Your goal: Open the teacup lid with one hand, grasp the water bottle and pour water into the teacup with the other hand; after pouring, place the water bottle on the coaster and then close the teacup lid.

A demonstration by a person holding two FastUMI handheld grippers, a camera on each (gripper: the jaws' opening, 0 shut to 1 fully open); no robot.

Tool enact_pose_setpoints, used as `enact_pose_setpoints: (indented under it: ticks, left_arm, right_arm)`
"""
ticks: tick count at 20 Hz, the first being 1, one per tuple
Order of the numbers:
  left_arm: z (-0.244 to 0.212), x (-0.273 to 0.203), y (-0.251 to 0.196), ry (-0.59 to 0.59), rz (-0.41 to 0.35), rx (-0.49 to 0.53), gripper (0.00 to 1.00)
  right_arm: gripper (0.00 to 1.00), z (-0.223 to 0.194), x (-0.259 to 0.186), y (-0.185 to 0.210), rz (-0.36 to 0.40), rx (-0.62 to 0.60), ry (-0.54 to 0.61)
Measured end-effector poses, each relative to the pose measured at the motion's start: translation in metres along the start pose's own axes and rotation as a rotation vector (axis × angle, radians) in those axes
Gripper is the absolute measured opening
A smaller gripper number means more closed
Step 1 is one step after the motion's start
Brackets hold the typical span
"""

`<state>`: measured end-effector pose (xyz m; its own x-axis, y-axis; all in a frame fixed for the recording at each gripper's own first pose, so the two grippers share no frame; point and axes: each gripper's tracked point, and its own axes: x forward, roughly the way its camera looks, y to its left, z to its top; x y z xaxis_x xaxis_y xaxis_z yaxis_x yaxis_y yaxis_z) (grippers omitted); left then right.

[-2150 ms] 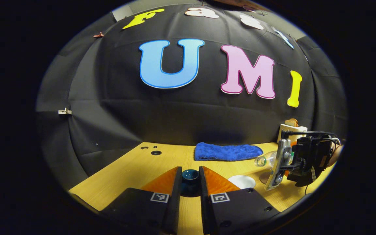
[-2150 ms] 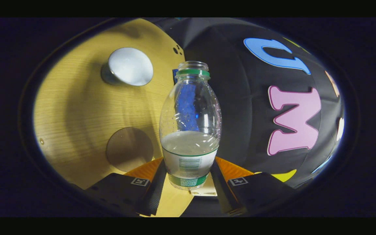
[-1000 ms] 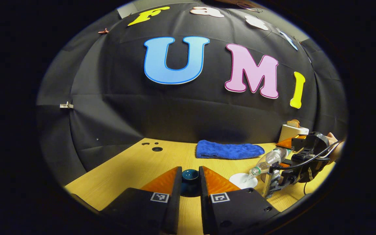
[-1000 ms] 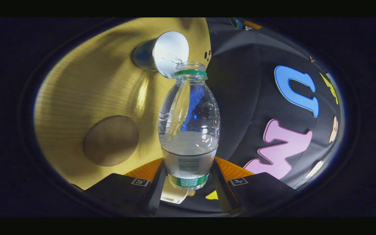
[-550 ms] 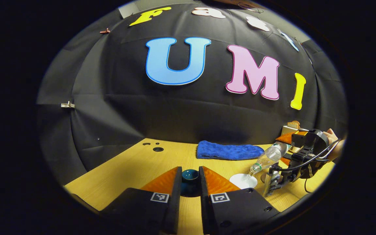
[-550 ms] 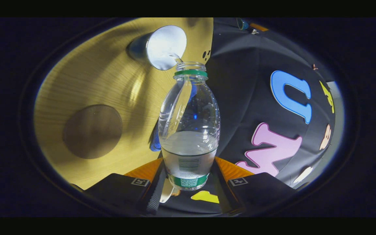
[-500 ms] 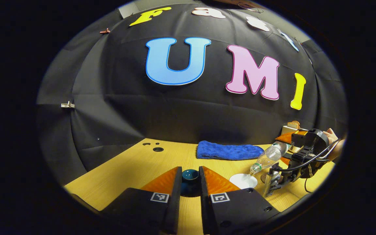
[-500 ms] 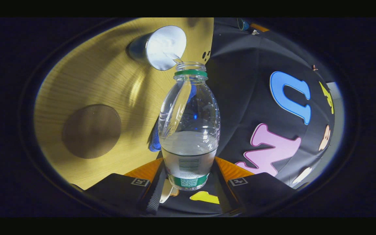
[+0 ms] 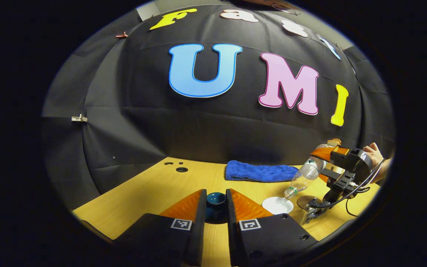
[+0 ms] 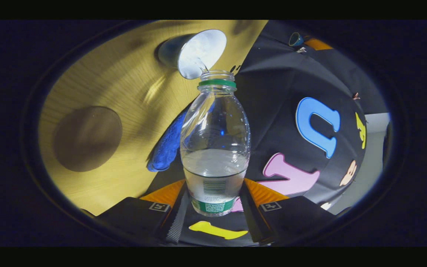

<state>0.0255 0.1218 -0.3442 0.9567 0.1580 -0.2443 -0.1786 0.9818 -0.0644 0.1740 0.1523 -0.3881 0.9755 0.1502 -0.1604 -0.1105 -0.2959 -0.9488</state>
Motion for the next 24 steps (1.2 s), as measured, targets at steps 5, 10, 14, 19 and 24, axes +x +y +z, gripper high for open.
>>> enact_pose_setpoints:
  ticks: [5, 10, 14, 19, 24]
  left_arm:
    - [-0.002, -0.004, 0.004, 0.0, 0.007, 0.002, 0.32]
    - [-0.003, -0.006, 0.004, 0.0, 0.003, -0.006, 0.31]
    - [-0.003, -0.009, 0.001, -0.006, -0.005, -0.001, 0.31]
    - [-0.005, -0.01, 0.001, -0.004, -0.006, -0.012, 0.31]
    - [-0.001, -0.008, -0.001, -0.006, -0.001, -0.005, 0.28]
  right_arm:
    - [0.73, 0.003, 0.002, -0.01, -0.097, -0.062, -0.038]
    - [0.72, 0.004, 0.008, -0.019, -0.174, -0.134, -0.095]
    - [0.73, 0.008, 0.01, -0.027, -0.198, -0.179, -0.133]
    - [0.73, 0.007, 0.011, -0.02, -0.153, -0.137, -0.136]
    - [0.73, 0.007, -0.005, 0.033, 0.102, 0.298, -0.05]
